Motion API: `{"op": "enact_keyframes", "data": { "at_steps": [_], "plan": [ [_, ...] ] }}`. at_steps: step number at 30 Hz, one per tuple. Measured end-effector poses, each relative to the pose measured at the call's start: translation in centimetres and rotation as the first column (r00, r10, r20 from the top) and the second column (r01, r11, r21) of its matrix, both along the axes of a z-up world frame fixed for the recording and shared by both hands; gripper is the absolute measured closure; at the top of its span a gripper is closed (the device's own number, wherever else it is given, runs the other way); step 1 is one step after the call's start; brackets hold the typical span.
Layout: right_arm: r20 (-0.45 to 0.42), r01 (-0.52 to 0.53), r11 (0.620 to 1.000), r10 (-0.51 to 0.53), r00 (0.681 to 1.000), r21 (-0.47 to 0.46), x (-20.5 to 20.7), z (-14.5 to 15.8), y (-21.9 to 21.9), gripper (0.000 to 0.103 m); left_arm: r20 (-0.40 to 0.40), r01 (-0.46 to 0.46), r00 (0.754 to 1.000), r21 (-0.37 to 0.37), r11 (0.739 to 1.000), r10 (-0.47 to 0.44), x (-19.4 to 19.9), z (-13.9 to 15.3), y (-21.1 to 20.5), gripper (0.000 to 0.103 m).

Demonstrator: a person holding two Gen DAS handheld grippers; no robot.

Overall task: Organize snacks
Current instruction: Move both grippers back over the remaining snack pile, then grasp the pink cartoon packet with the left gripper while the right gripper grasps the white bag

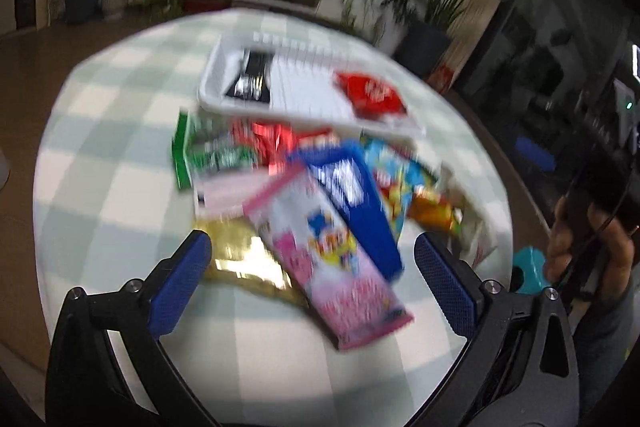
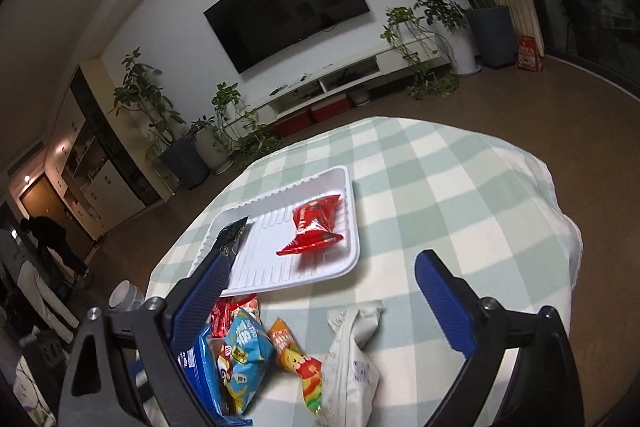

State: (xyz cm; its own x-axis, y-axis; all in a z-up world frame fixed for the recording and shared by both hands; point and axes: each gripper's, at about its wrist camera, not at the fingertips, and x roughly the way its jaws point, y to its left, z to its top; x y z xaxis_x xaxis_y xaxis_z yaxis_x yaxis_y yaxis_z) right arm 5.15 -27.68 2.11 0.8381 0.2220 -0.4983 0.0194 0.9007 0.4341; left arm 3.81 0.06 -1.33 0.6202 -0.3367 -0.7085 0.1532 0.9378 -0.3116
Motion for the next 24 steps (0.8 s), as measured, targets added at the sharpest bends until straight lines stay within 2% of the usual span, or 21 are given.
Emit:
{"op": "enact_keyframes", "data": {
  "at_steps": [3,6,9,12,14,15,17,24],
  "plan": [
    [-0.016,0.002,0.999,-0.002,1.0,0.034,0.2,-0.3,-0.3,0.006,-0.076,-0.025,0.997,-0.029,0.999,0.023,-1.1,-1.4,-0.9,0.001],
    [-0.016,-0.003,0.999,0.004,1.0,0.041,0.1,-0.5,-0.3,0.006,-0.074,-0.029,0.997,-0.011,1.0,0.028,-1.4,-1.8,-1.7,0.002],
    [-0.017,-0.015,0.999,0.016,1.0,0.043,0.0,-0.5,-0.2,0.006,-0.061,-0.055,0.997,-0.032,0.998,0.053,-0.9,-1.1,-1.5,0.003],
    [-0.019,-0.011,0.997,0.013,1.0,0.075,0.0,-0.7,-0.8,0.006,-0.071,-0.067,0.995,-0.026,0.997,0.065,-0.6,-0.8,-1.5,0.024],
    [-0.022,-0.006,0.996,0.008,1.0,0.093,-0.1,-0.6,-1.1,0.006,-0.09,-0.072,0.994,-0.038,0.997,0.069,0.1,-0.9,-1.3,0.046],
    [-0.023,-0.006,0.995,0.009,1.0,0.102,0.0,-0.7,-1.2,0.006,-0.104,-0.076,0.992,-0.042,0.996,0.071,0.4,-1.2,-1.2,0.049],
    [-0.022,-0.009,0.994,0.011,1.0,0.107,0.0,-0.6,-1.2,0.007,-0.117,-0.084,0.99,-0.062,0.995,0.076,0.8,-1.4,-1.0,0.049],
    [-0.016,-0.02,0.995,0.022,1.0,0.096,0.0,-0.4,-1.1,0.008,-0.144,-0.096,0.986,-0.045,0.994,0.089,2.0,-1.5,-1.1,0.048]
  ]
}}
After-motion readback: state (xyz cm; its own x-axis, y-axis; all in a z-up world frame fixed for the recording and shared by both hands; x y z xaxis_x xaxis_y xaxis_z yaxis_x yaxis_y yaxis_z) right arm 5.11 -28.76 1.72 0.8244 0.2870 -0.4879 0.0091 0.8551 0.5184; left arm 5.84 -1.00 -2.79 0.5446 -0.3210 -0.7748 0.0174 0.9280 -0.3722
